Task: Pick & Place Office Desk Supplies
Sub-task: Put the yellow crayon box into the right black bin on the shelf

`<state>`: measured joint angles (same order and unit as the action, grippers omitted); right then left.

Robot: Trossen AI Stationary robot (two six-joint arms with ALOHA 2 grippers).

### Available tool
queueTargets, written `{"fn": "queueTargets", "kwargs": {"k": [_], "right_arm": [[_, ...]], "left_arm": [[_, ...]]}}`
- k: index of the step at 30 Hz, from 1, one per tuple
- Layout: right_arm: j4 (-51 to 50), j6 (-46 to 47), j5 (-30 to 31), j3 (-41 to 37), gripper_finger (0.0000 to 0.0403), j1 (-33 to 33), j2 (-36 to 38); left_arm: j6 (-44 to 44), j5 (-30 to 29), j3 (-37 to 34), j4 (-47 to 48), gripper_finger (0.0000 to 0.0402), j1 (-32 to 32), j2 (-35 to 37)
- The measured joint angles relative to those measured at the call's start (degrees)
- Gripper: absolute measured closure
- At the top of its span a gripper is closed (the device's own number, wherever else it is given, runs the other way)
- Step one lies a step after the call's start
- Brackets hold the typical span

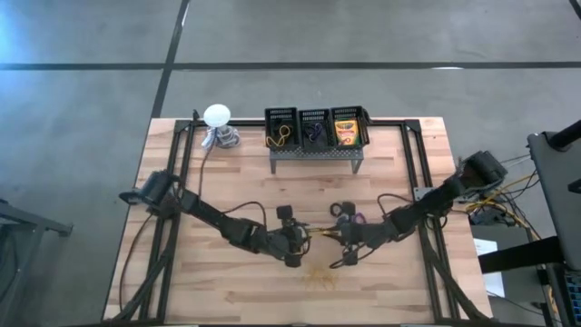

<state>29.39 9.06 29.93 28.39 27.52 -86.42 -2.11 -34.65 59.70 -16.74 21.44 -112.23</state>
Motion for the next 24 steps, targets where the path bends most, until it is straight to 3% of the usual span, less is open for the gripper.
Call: {"fn": "queueTargets", "kwargs": {"k": [6,11,16,20,24], "right_arm": [[-17.0,1.7,0.6,4.4,0.0369,-1.3,13.5],[-35.7,-0.6,0.6,13.6,0.0369,-10.6,23.5],[-47.4,-3.1,-11.6,22.4,0.0369,-29.7,29.4],[-51.7,-2.3,-25.1,27.6,0.0369,-49.4,29.9],[-57.1,-0.2,-38.9,30.8,0.0369,-66.8,25.5]], "left_arm": [[-14.4,0.1,-0.4,13.4,0.0166,0.3,6.0],[-16.2,0.3,-5.0,4.0,0.0165,1.7,4.9],[-14.3,-0.3,-9.8,-8.9,0.0172,2.5,2.7],[-14.2,-0.8,-10.6,-9.4,0.0174,2.3,2.4],[-13.4,-1.3,-10.5,-9.3,0.0174,2.3,2.5]]}}
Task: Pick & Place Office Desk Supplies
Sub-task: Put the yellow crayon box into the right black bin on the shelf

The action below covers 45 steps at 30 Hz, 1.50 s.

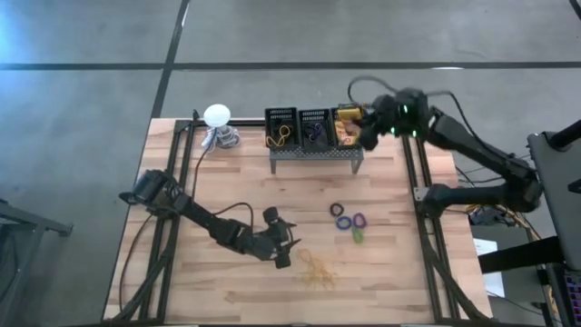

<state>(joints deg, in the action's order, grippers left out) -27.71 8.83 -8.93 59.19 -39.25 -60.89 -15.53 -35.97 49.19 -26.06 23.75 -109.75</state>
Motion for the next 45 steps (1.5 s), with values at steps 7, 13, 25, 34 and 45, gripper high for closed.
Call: {"fn": "queueTargets", "kwargs": {"k": [7,13,25,34,45], "right_arm": [[-0.6,3.4,-15.1,3.3,0.0369,-11.4,-8.2],[-3.5,4.8,-16.1,5.0,0.0369,-11.1,-11.7],[-2.0,7.3,-16.8,2.2,0.0369,-11.0,-12.2],[-2.1,5.9,-16.4,1.5,0.0318,-11.0,-13.2],[-0.5,2.5,-14.7,2.1,0.0223,-11.0,-13.6]], "left_arm": [[0.4,-0.1,0.0,0.2,0.0174,0.0,0.0],[0.5,-0.1,0.0,0.2,0.0175,-0.1,0.0],[0.7,-0.2,0.0,0.6,0.0175,-0.1,0.0],[0.7,-0.3,0.0,0.6,0.0175,-0.1,0.0],[0.7,-0.3,0.0,0.8,0.0175,-0.1,0.0]]}}
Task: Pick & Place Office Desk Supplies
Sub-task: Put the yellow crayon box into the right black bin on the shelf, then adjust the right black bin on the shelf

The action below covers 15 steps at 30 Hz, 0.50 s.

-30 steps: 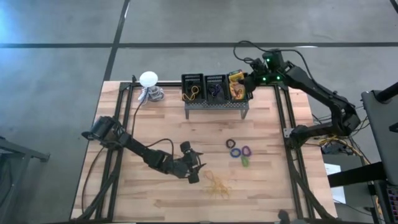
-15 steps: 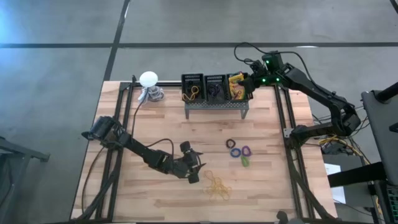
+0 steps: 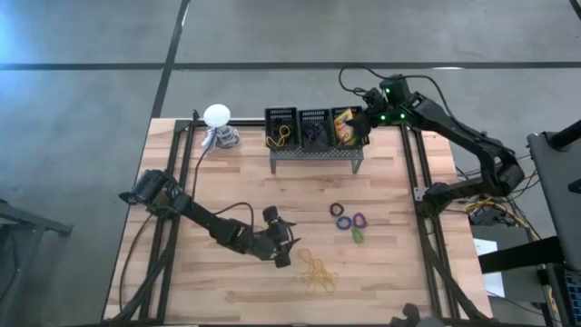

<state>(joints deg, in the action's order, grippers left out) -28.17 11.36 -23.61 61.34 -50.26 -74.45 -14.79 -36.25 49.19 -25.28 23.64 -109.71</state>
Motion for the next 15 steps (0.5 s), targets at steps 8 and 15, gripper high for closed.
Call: {"fn": "queueTargets", "kwargs": {"k": [8,15], "right_arm": [[-5.1,-2.1,4.7,4.4,0.0217,0.1,1.1],[-18.4,-7.1,21.3,10.3,0.0231,2.8,1.4]], "left_arm": [[0.0,0.0,0.0,0.0,0.0174,-0.1,0.0],[0.0,0.0,0.0,0.9,0.0174,-0.1,0.0]]}}
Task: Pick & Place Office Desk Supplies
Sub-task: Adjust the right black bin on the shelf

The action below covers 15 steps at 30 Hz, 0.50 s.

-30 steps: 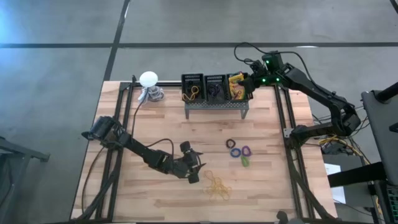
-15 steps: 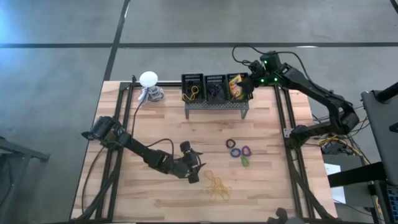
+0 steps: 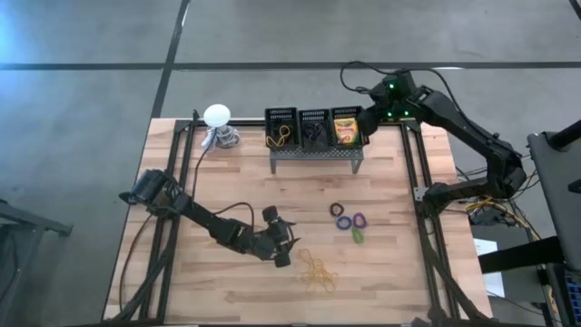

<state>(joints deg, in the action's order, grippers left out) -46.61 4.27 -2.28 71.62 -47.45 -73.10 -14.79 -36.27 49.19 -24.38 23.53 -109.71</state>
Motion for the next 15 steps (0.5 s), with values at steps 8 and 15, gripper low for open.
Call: {"fn": "queueTargets", "kwargs": {"k": [8,15], "right_arm": [[-9.8,0.5,5.6,-1.2,0.0258,0.2,-0.4],[-10.0,0.5,0.9,-3.2,0.0275,1.4,-0.4]], "left_arm": [[-0.1,-0.2,0.0,0.0,0.0174,0.0,0.0],[-0.2,-0.2,0.0,0.0,0.0174,0.0,0.0]]}}
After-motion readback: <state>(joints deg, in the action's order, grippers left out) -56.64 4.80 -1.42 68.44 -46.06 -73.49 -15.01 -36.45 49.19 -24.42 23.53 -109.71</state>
